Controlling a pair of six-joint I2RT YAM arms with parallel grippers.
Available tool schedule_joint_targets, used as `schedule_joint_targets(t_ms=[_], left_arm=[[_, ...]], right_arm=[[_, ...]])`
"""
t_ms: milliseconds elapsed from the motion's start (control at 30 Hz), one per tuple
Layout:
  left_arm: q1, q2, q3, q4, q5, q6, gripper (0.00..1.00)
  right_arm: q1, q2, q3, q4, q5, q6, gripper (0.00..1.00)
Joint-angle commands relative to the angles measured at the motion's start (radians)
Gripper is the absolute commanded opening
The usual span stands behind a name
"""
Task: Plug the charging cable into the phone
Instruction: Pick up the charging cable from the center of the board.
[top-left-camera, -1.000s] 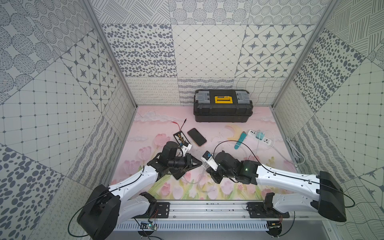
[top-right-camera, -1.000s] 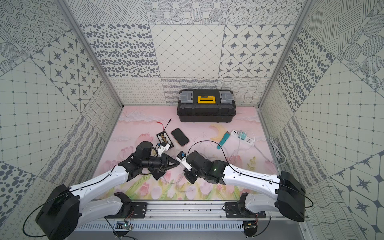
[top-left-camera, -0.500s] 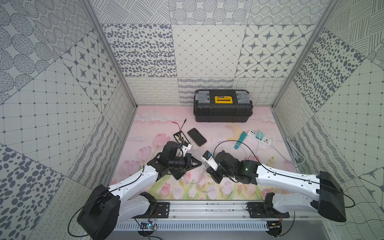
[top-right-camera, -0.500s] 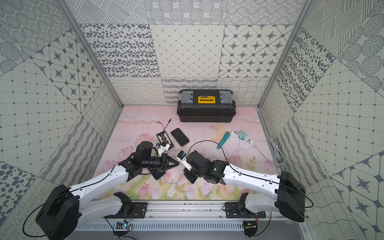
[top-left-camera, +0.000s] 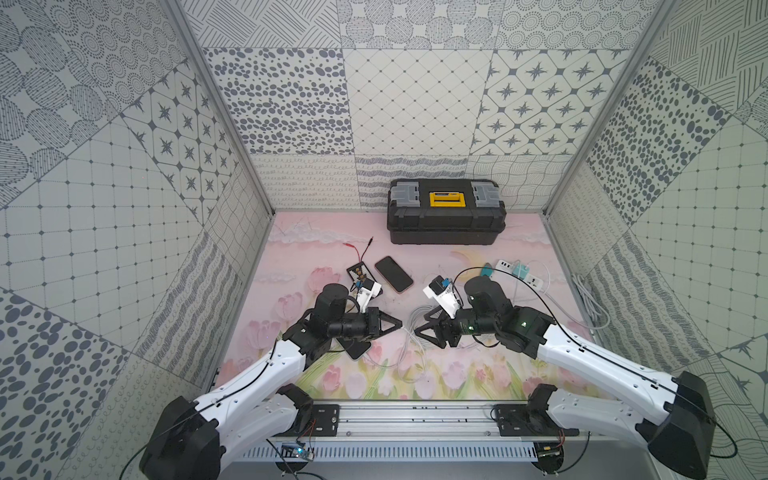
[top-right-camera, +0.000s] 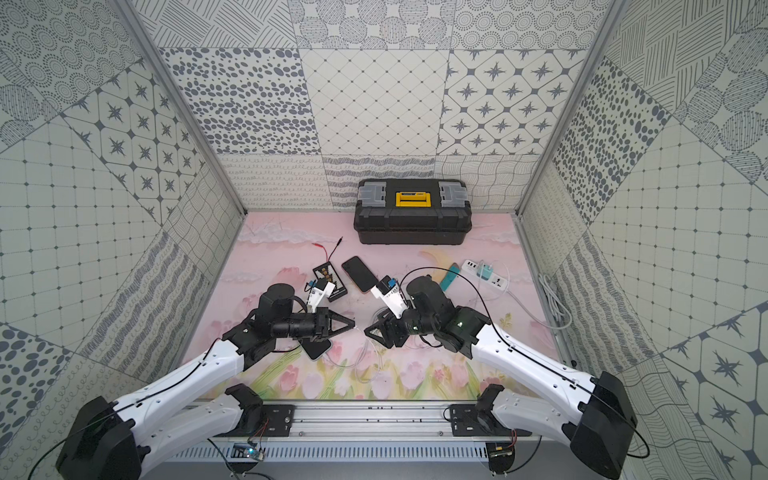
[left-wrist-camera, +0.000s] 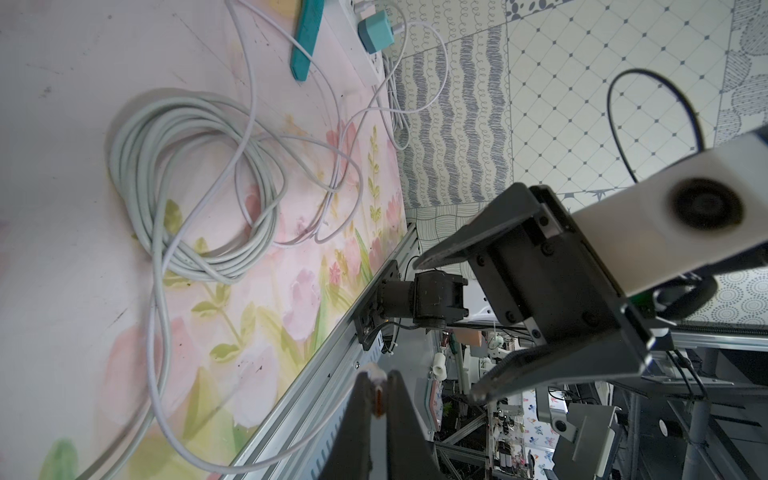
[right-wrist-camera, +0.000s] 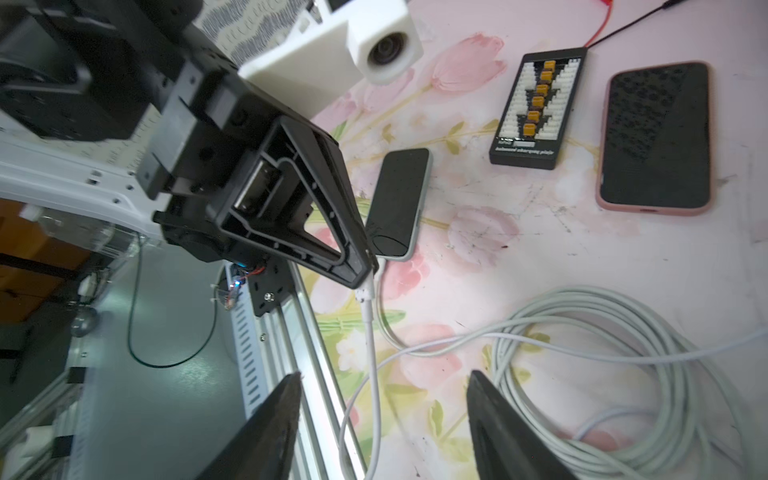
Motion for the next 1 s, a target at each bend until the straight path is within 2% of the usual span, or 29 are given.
schedule_joint_targets(t_ms=[0, 67, 233, 500, 967], left_arm=[[-0.002, -0.034, -0.031, 0.108, 0.050, 0.046, 0.00], [-0.002, -0.028, -0.034, 0.134, 0.068, 0.039, 0.00], [-0.002, -0.028, -0.040, 0.163, 0.087, 0.030, 0.00], [-0.002, -0.013, -0.065, 0.249, 0.128, -0.004, 0.00], [-0.003, 0.005, -0.073, 0.292, 0.150, -0.027, 0.00]], right_arm=[[-0.043, 0.032, 0.033, 0.057, -0.267, 0.073, 0.58], [-0.051, 0.068, 0.042, 0.056, -0.329, 0.085, 0.53], [-0.050, 0.109, 0.042, 0.061, -0.349, 0.083, 0.44], [-0.052, 0.199, 0.047, 0.131, -0.382, 0.101, 0.43], [-0.054, 0.241, 0.060, 0.189, -0.431, 0.129, 0.25]])
